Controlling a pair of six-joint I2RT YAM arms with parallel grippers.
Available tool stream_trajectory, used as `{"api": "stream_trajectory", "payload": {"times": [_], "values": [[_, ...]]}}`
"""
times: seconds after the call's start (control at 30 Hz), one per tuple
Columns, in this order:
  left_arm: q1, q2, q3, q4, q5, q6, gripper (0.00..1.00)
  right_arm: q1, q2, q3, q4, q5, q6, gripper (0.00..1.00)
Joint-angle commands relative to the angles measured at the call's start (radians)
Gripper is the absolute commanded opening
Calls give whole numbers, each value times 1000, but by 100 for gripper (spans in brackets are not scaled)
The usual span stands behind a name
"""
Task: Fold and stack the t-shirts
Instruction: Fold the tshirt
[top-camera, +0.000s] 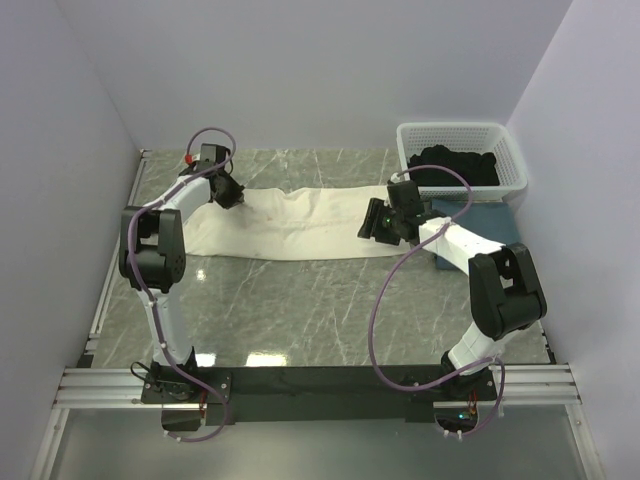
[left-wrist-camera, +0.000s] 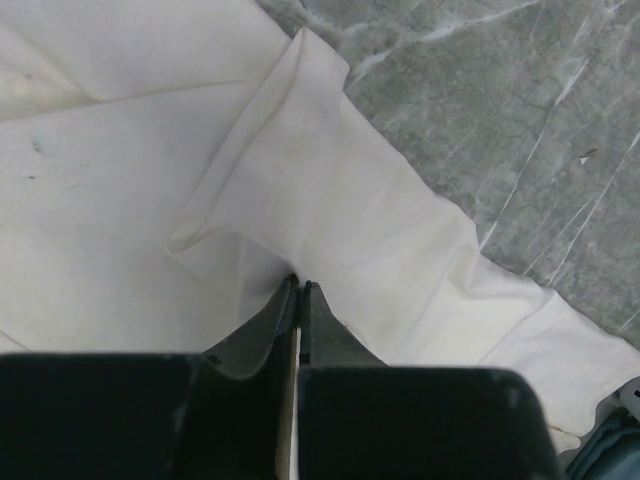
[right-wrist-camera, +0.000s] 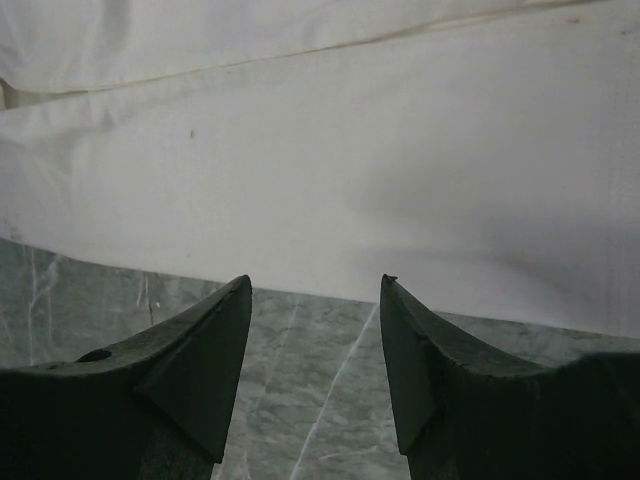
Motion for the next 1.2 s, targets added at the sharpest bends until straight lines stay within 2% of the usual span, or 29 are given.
{"api": "stream_trajectory", "payload": {"times": [0.0,0.23,0.37,0.5,0.7,0.83,0.9,0.93,1.07,1.17], "values": [[-8,-12,20,48,15,13,6,-10,-37,-3,17,6,4,61],[-48,-66,-28,120,95,131,21,-10,-37,0,19,-5,10,61],[-98,-72,-6,111,153,252,23,-8,-35,9,11,-5,11,61],[-141,-54,7,73,190,310,29,-10,-35,16,5,-5,8,61],[-145,-81,-11,54,183,365,36,-11,-40,17,-3,-5,4,61],[-114,-121,-25,63,121,330,45,-14,-44,16,-9,-8,2,61],[-59,-127,-37,78,129,249,49,-16,-51,11,-7,-8,-1,61],[-43,-126,-39,82,129,228,58,-17,-57,9,-10,-6,-3,61],[-14,-51,67,20,74,215,59,-28,-72,-7,-9,-9,-3,61],[-13,12,148,-13,46,221,54,-34,-84,-24,-4,-16,0,61]]}}
